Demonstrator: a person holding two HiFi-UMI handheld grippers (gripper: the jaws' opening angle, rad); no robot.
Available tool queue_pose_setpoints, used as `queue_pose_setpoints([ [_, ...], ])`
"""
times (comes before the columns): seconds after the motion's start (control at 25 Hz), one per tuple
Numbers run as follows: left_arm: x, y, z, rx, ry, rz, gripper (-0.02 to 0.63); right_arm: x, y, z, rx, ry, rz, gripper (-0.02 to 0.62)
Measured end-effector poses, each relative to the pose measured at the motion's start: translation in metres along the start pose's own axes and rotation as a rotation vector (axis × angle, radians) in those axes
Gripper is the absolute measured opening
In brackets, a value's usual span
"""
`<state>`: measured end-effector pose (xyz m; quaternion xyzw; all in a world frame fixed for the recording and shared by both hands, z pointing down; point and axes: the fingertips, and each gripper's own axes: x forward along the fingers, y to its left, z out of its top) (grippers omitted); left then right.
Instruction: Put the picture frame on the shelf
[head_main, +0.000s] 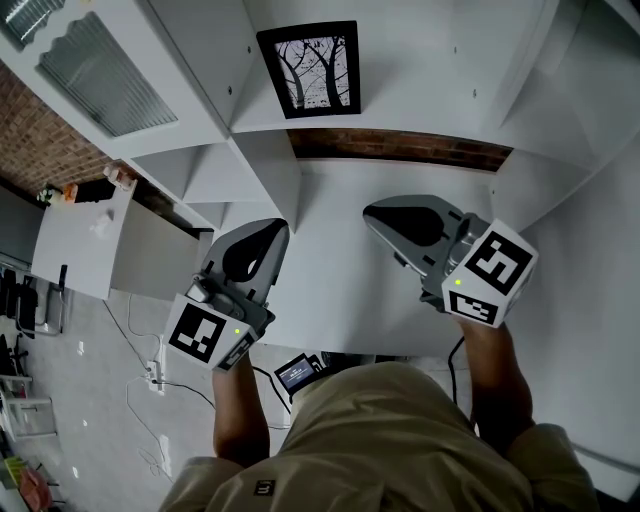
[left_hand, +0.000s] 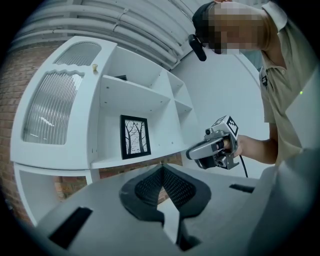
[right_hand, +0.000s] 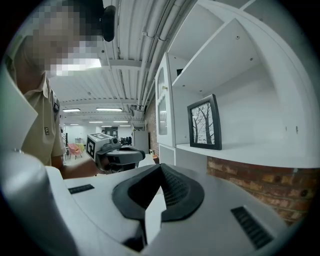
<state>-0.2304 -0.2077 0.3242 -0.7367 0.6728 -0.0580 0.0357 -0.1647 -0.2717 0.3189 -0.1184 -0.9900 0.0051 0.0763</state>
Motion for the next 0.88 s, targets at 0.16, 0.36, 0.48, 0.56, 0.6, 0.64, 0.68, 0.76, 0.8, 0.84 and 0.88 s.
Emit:
queue_pose_setpoints([
  [0.16,-0.002,-0.001,-0.002,-0.003,0.014,0.002,0.006,-0.001,0.003,-0.005,0.013,0.011,0.013,0.005],
  [0.36,0.000,0.000,-0.002,0.005,0.010,-0.004,0.006,-0.002,-0.001,-0.002,0.012,0.007,0.012,0.005],
  [0.48,-0.002,0.000,-0.007,0.002,0.020,-0.006,0.006,0.000,-0.001,-0.006,0.019,0.011,0.013,0.005],
  [0.56,-0.004,-0.001,-0.012,-0.005,0.030,-0.006,0.006,0.002,0.000,-0.010,0.028,0.017,0.017,0.005],
  [0.6,-0.005,-0.001,-0.015,-0.008,0.035,-0.005,0.006,0.003,0.000,-0.011,0.032,0.020,0.019,0.005],
  [0.64,-0.006,-0.001,-0.017,-0.012,0.038,-0.004,0.006,0.003,0.000,-0.013,0.034,0.022,0.020,0.005],
  [0.68,-0.006,-0.001,-0.019,-0.014,0.040,-0.004,0.006,0.004,0.000,-0.014,0.035,0.024,0.021,0.005],
  [0.76,-0.007,0.000,-0.022,-0.018,0.044,-0.003,0.006,0.005,-0.001,-0.015,0.036,0.026,0.022,0.005],
  [0.8,-0.007,0.000,-0.024,-0.019,0.046,-0.003,0.006,0.006,-0.001,-0.016,0.036,0.026,0.023,0.005],
  [0.84,-0.007,0.000,-0.025,-0.019,0.047,-0.003,0.006,0.007,-0.001,-0.017,0.036,0.026,0.023,0.005],
  [0.88,-0.008,0.001,-0.026,-0.020,0.048,-0.003,0.006,0.008,-0.001,-0.017,0.036,0.027,0.023,0.005],
])
